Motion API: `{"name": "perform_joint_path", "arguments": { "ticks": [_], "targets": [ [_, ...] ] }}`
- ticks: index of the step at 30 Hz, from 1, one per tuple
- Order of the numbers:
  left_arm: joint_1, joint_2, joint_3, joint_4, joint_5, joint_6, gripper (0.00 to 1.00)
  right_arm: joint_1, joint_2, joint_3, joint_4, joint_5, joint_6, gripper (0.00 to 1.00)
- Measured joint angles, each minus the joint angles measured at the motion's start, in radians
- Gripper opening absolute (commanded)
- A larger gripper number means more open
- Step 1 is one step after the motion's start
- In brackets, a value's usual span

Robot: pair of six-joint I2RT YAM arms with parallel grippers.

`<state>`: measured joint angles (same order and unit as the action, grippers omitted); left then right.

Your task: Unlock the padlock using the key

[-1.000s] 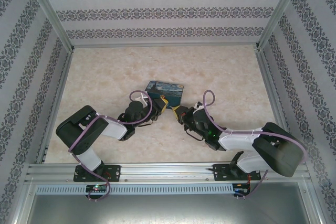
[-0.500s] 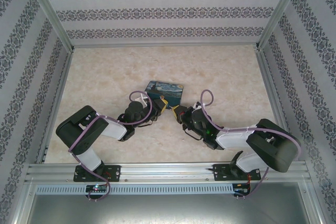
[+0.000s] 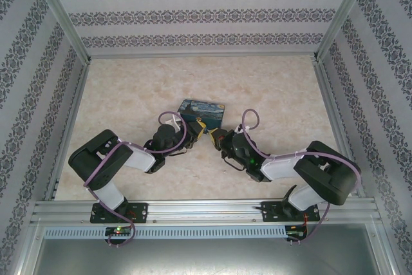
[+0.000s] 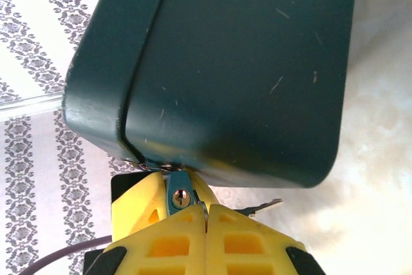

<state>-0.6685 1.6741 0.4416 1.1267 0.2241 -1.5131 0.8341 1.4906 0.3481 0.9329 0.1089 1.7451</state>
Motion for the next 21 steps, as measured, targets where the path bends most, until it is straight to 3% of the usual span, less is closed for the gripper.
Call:
{"name": "perform_joint_path", "arguments": {
  "ticks": [21],
  "targets": [
    [0.0, 0.003, -0.006, 0.015, 0.0, 0.0, 0.0, 0.0, -0.101, -0.056, -0.04, 0.021, 0.004, 0.0]
  ]
}}
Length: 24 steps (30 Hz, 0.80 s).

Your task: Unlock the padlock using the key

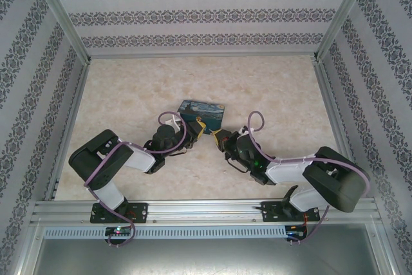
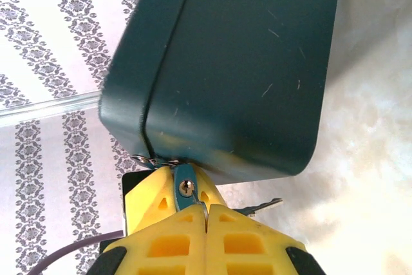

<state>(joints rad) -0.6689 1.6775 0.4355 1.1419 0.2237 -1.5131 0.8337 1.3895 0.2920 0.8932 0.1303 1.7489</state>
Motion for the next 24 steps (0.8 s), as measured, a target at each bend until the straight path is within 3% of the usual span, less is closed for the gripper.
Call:
{"name": "perform_joint_path", "arguments": {
  "ticks": [24],
  "targets": [
    [0.0, 0.001, 0.0, 0.002, -0.011, -0.007, 0.0, 0.0, 0.047, 0.072, -0.035, 0.002, -0.001, 0.0]
  ]
}}
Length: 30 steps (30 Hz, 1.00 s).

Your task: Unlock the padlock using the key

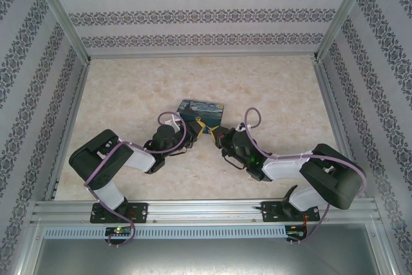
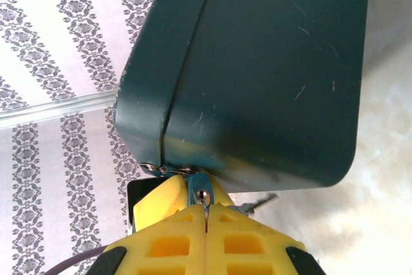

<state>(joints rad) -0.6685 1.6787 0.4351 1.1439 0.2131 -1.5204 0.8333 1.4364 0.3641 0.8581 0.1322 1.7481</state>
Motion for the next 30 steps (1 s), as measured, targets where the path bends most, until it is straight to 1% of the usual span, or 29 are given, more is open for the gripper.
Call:
{"name": "perform_joint_path", "arguments": {
  "ticks": [30],
  "targets": [
    [0.0, 0.0, -0.006, 0.002, -0.001, -0.007, 0.0, 0.006, 0.042, 0.008, 0.008, -0.018, 0.0, 0.0]
  ]
}}
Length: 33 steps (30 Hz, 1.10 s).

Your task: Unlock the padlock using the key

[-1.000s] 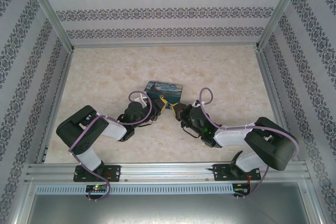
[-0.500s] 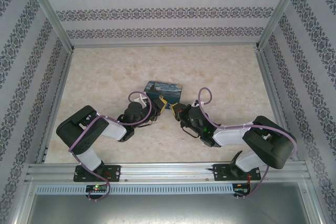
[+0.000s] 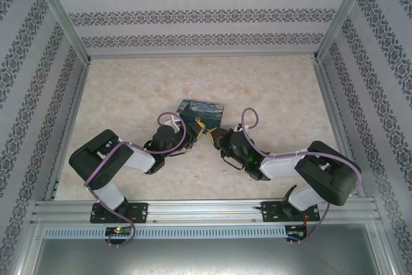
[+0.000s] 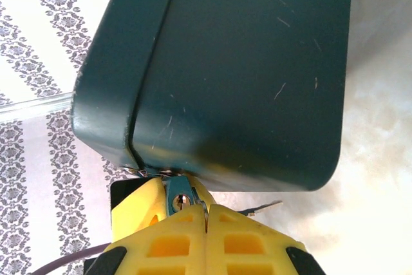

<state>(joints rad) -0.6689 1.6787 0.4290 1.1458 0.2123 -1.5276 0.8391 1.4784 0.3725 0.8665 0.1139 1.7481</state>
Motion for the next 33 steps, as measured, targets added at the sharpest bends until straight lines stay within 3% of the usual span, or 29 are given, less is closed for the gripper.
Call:
{"name": "perform_joint_path", "arguments": {
  "ticks": [12, 23, 33],
  "targets": [
    [0.0, 0.0, 0.0, 0.0, 0.0, 0.0, 0.0, 0.001, -0.017, -0.003, -0.014, 0.0, -0.003, 0.0],
    [0.0, 0.0, -0.01, -0.001, 0.023, 0.0, 0.0, -0.026, -0.151, -0.008, -0.183, -0.032, -0.084, 0.0],
    [0.0, -0.013, -0.01, -0.01, 0.023, 0.0, 0.0, -0.039, -0.158, -0.004, -0.245, -0.06, -0.128, 0.0]
  ]
}}
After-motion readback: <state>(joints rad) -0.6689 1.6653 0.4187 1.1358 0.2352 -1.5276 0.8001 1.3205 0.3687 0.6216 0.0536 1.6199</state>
